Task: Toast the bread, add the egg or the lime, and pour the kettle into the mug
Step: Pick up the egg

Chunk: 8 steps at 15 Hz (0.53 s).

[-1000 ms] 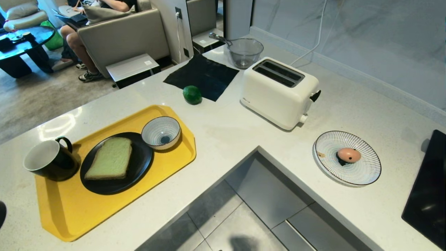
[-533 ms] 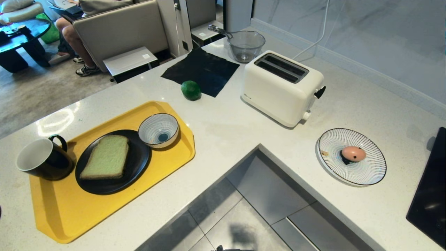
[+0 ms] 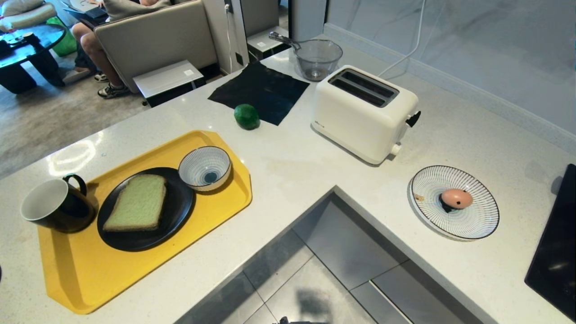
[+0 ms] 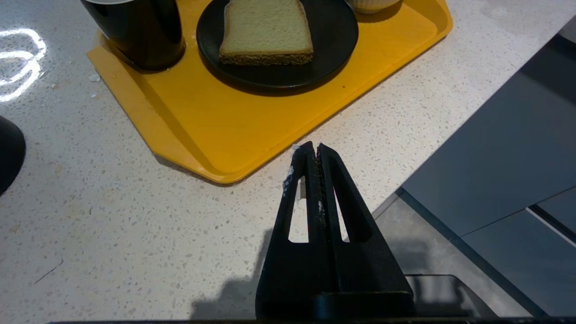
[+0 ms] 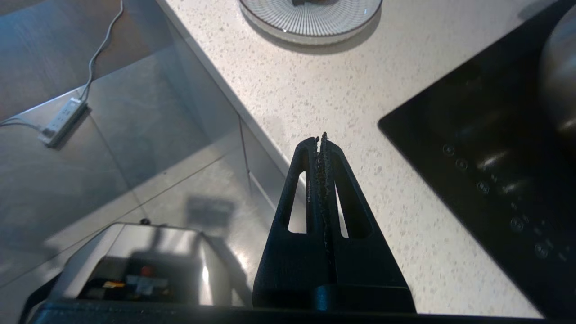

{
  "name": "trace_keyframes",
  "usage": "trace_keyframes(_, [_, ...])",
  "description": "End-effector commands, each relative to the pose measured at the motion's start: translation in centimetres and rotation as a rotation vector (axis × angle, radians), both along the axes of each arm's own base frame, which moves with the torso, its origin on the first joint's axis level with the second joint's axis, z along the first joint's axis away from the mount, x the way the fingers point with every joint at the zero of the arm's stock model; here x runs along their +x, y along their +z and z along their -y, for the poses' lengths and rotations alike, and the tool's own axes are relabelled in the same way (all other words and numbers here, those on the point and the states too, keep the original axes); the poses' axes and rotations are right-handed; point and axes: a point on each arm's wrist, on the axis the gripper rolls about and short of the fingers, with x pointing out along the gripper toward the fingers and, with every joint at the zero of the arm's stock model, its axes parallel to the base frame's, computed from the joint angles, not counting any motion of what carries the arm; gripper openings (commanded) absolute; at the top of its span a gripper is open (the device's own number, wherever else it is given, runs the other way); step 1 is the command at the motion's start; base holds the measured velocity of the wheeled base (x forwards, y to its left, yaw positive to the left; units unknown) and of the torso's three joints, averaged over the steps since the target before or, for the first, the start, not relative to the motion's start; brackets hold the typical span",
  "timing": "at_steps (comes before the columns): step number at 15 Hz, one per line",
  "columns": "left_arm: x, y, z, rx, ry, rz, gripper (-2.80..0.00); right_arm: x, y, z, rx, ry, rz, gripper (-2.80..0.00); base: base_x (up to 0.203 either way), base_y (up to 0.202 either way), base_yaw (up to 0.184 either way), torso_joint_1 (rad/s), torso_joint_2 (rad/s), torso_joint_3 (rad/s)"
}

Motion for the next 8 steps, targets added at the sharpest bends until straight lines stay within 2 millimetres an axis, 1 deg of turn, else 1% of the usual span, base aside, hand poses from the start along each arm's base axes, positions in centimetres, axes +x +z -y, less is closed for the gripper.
trace_keyframes(1, [0.1,-0.5,0.0,0.0,0.0,-0.016,-2.8,-0.3,1.7,0.0,0.04,-0.001,-0.064,-2.8,0.0,0.0,0.0,0.0,0.0,0.0])
trace_keyframes(3, [0.1,-0.5,0.0,0.0,0.0,-0.016,-2.8,0.3,3.6,0.0,0.07,0.001,-0.118,-2.8,0.0,0.0,0.0,0.0,0.0,0.0])
trace_keyframes(4, [0.1,-0.5,0.0,0.0,0.001,-0.016,-2.8,0.8,5.0,0.0,0.084,0.01,-0.134,-2.8,0.0,0.0,0.0,0.0,0.0,0.0])
trace_keyframes(6, [0.1,-0.5,0.0,0.0,0.0,-0.016,-2.8,2.3,8.7,-0.1,0.103,0.03,-0.156,-2.8,0.0,0.0,0.0,0.0,0.0,0.0])
trace_keyframes(7, [0.1,-0.5,0.0,0.0,0.0,-0.016,-2.8,3.5,10.8,-0.1,0.108,0.035,-0.171,-2.8,0.0,0.0,0.0,0.0,0.0,0.0])
trace_keyframes(8, [0.1,-0.5,0.0,0.0,0.0,-0.016,-2.8,5.2,12.9,-0.2,0.114,0.037,-0.195,-2.8,0.0,0.0,0.0,0.0,0.0,0.0])
